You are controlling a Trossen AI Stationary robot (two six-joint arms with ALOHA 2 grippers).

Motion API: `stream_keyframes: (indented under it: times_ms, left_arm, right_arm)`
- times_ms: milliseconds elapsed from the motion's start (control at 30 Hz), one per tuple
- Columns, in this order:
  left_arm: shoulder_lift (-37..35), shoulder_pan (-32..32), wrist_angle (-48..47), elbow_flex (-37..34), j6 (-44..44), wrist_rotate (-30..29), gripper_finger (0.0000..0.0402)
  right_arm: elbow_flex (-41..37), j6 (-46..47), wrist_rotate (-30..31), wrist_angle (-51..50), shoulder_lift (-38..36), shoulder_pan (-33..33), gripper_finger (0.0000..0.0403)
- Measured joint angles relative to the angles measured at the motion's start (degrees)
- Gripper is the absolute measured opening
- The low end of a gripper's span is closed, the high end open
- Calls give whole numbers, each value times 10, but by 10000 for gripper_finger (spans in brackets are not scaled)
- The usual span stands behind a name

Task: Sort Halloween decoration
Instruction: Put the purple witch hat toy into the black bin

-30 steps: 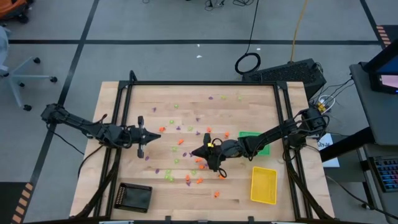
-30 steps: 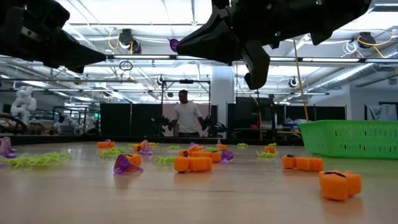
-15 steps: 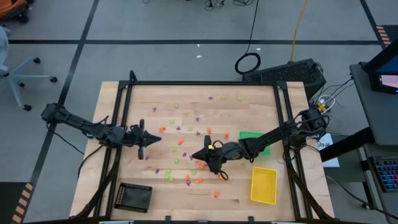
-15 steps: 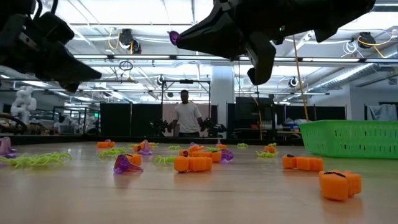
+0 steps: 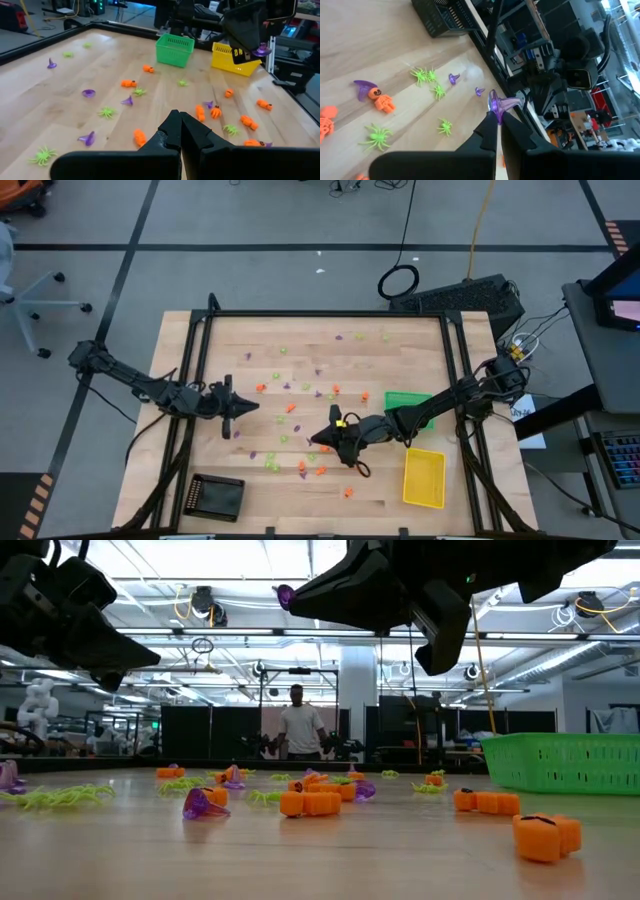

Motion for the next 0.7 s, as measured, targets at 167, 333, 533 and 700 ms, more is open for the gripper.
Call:
stream_keyframes:
  times_ms: [167,333,533,700]
  left_arm:
    - [9,-3,18,0,1,-3,0]
    - [21,-3,64,0,28,-13,0]
    - [45,-4,116,6,53,-15,0]
    - [76,-13,117,18,67,-15,0]
  right_arm:
    - [0,3,0,-5,0,0,0]
    - [0,36,0,-4,0,0,0]
    - [0,93,-1,-3,0,0,0]
    - [0,109,-1,-3,0,0,0]
